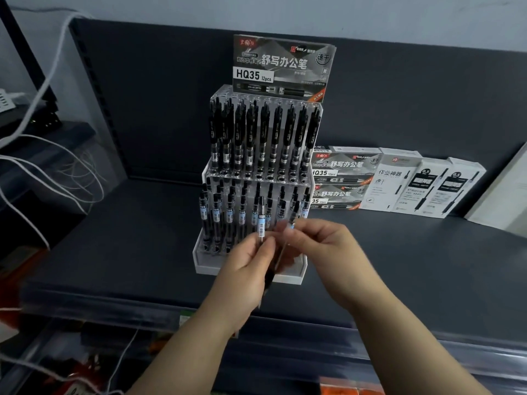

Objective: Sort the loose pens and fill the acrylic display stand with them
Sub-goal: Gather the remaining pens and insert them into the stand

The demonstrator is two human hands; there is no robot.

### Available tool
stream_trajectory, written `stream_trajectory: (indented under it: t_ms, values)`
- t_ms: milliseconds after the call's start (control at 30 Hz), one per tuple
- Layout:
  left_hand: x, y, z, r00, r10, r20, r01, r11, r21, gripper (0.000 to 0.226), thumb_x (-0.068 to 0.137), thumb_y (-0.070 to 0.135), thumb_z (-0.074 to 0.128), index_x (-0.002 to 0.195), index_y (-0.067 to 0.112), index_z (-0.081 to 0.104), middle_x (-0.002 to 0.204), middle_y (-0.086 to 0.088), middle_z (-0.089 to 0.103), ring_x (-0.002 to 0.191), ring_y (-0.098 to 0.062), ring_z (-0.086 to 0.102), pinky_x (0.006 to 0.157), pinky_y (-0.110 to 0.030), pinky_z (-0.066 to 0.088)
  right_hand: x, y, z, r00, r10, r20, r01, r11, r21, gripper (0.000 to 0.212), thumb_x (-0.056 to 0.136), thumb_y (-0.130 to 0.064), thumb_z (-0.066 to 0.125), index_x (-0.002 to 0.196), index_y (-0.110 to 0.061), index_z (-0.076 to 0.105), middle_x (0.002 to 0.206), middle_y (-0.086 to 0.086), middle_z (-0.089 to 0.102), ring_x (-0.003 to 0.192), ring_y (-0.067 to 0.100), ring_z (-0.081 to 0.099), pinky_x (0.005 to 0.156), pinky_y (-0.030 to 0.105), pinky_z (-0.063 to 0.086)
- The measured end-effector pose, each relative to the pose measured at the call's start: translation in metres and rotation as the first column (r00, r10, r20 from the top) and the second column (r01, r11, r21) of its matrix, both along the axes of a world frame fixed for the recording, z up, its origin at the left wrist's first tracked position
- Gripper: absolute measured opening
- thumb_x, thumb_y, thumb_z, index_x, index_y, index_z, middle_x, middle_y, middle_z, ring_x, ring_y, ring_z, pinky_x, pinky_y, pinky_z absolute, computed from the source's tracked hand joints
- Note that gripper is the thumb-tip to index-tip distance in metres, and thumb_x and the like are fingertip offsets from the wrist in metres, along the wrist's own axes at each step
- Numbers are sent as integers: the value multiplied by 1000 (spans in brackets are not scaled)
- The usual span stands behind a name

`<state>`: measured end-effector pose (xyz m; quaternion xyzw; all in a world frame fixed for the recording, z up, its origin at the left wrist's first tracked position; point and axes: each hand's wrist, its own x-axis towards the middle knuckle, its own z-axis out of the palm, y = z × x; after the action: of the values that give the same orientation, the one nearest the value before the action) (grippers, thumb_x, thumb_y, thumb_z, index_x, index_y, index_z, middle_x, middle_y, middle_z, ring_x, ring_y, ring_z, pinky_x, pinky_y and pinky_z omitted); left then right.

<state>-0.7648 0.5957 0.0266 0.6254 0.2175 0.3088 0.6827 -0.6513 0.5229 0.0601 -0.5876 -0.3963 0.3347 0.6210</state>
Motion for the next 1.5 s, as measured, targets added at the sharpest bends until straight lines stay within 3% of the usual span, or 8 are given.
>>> stream_trajectory:
  t_ms: [100,233,600,833,933,1067,1267,1500]
  values:
    - [-3,4,-4,994,100,-52,-91,984,152,24,97,27,41,104,23,64,101,9,70,101,-5,63,92,-25,47,12,1,5,960,-271,75,268,963,40,7,82,-11,68,76,-13,71,64,-5,68,57,1,57,59,12,47]
    - [-4,9,-4,990,135,-41,-129,983,133,22,99,19,39,98,19,61,75,4,58,68,-8,54,68,-19,48,23,2,4,838,-495,231,492,867,76,5,81,-20,71,81,-15,69,63,-12,63,52,-6,52,55,6,42]
    - [-14,15,0,990,140,27,-141,989,39,32,92,40,37,90,10,47,64,7,45,52,-6,36,54,-22,37,15,14,-27,710,-458,535,582,810,-79,25,85,-28,66,105,-13,69,69,-19,57,66,-11,52,57,-5,36]
    - [-30,21,-4,995,91,33,-95,989,117,29,93,36,39,91,11,53,70,4,51,63,-13,45,64,-25,44,-4,8,-21,588,-568,575,654,753,74,18,83,-27,68,95,-24,55,83,-11,51,75,3,51,68,17,38]
    - [-41,25,-6,996,92,21,-93,987,127,24,96,30,40,94,15,58,70,8,53,65,-10,48,64,-20,45,-29,12,-11,688,-522,503,556,825,96,9,85,-23,65,85,-28,57,77,-8,58,67,6,53,61,14,40]
    - [-59,32,-7,997,73,7,-73,989,131,22,95,29,45,97,14,61,68,8,52,64,-8,47,61,-17,43,-65,31,-7,924,-186,335,224,971,-80,8,85,-21,66,92,-25,69,83,-7,69,75,1,64,68,12,51]
    - [-88,47,-7,998,58,-9,-56,983,175,16,95,20,47,99,22,62,66,16,60,62,3,53,54,-12,43,-87,52,-3,953,-109,284,150,980,-127,3,82,-20,69,83,-22,71,62,-12,65,56,-5,56,55,9,44]
    - [-104,67,-17,993,113,29,-116,978,171,19,94,10,51,105,18,66,91,9,71,90,-2,65,76,-12,48,-98,67,6,935,-141,325,190,974,-122,7,86,-22,64,85,-19,69,73,4,65,59,4,53,60,22,47]
